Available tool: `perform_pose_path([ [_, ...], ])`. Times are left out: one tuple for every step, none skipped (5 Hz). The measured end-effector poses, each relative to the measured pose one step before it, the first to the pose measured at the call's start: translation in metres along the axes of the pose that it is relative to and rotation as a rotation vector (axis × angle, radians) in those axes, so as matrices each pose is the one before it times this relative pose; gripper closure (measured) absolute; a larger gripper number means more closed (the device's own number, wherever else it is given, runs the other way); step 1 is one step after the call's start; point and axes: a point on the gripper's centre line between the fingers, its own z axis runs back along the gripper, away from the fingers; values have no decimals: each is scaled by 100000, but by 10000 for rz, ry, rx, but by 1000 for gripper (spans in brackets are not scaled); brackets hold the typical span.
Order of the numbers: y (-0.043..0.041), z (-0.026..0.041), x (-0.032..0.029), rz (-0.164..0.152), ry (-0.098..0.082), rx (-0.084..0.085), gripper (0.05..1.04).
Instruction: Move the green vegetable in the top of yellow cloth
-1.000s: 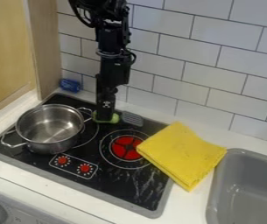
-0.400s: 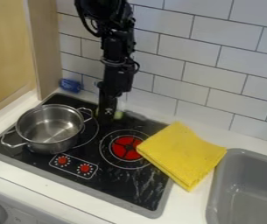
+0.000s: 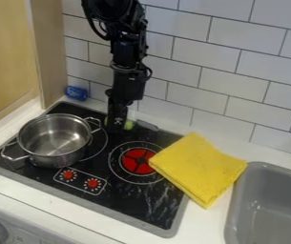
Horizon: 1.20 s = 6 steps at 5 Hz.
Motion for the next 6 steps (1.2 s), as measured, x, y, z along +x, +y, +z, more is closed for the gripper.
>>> perform_pose_path([
  [-46,0,98,20,-62,-29,689],
  [-148,412,126,52,-148,33,690],
  [-493,1306,185,47,-204,76,690],
  [-1092,2001,1402,-375,-247,365,690],
  [-599,1663,645,-223,-184,338,690],
  [-1015,633,1940,-643,-48,166,690],
])
